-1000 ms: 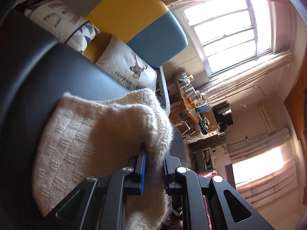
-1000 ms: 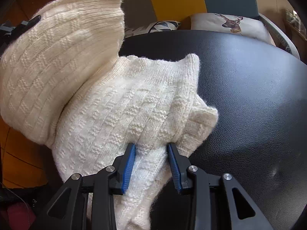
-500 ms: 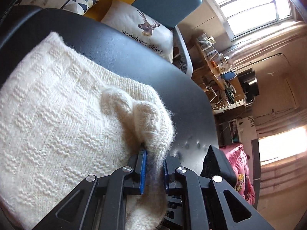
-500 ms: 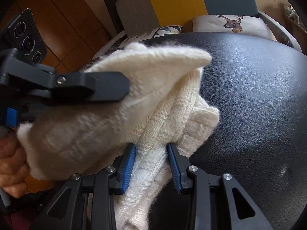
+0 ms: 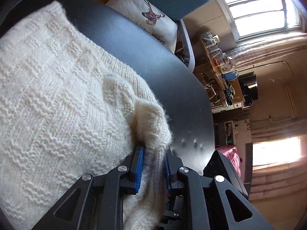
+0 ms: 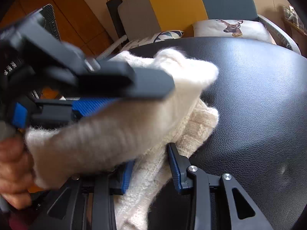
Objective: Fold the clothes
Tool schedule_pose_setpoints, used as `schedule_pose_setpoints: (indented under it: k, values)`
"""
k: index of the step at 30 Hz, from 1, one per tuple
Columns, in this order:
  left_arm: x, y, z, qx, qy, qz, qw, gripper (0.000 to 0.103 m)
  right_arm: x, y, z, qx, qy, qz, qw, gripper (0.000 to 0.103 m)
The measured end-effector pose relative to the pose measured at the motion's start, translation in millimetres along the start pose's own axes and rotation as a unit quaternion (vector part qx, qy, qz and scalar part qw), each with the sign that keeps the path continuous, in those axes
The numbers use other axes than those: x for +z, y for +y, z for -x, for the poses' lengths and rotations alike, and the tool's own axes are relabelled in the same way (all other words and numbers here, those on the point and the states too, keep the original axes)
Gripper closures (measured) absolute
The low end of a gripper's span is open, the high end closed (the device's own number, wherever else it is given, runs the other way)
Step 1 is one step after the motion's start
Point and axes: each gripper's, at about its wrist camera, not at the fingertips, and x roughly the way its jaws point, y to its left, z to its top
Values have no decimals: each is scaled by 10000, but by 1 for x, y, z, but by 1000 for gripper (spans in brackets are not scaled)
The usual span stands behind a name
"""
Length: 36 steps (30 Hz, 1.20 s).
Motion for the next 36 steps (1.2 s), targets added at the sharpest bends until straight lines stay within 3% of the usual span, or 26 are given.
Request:
schedule_pose_setpoints:
  k: [6,9,12,14,19,21,23,26,28,30,33,36]
  values:
    - [2,-27,31,-1061,347,-125,9937,56,-14,2,28,-136,-39,82,9999,68]
    - [4,-23,72,-1272,30,-220,9916,52,-31,1,61,-325,-81,175,9993,68]
    - [8,2,121,-1083,-547,-314,9921,44,-39,11,103,-106,-337,242,9991,68]
    - [8,25,147,-667,-877,-351,9933,42,-36,23,125,237,-468,324,9981,66]
    - [-11,75,171,346,-1358,-716,9875,42,17,58,110,242,-602,706,9954,63]
    - [-21,90,165,608,-1328,-810,9860,44,20,71,93,120,-269,918,9953,63]
    - [-34,102,161,843,-1305,-997,9828,48,23,85,62,-32,344,1187,9923,63]
    - [-58,99,156,933,-1178,-1790,9723,55,13,93,21,-86,1128,1487,9824,63]
    - [-71,92,156,867,-1112,-2308,9627,55,1,93,0,54,1611,1583,9742,63]
    - [-75,85,152,734,-1064,-2669,9550,55,-16,87,-11,-139,1882,1756,9662,63]
    - [-81,83,129,1012,-653,-3201,9397,51,-18,62,1,183,1479,964,9841,65]
    - [-91,88,108,1321,-232,-3678,9202,51,-20,49,16,392,1235,337,9910,64]
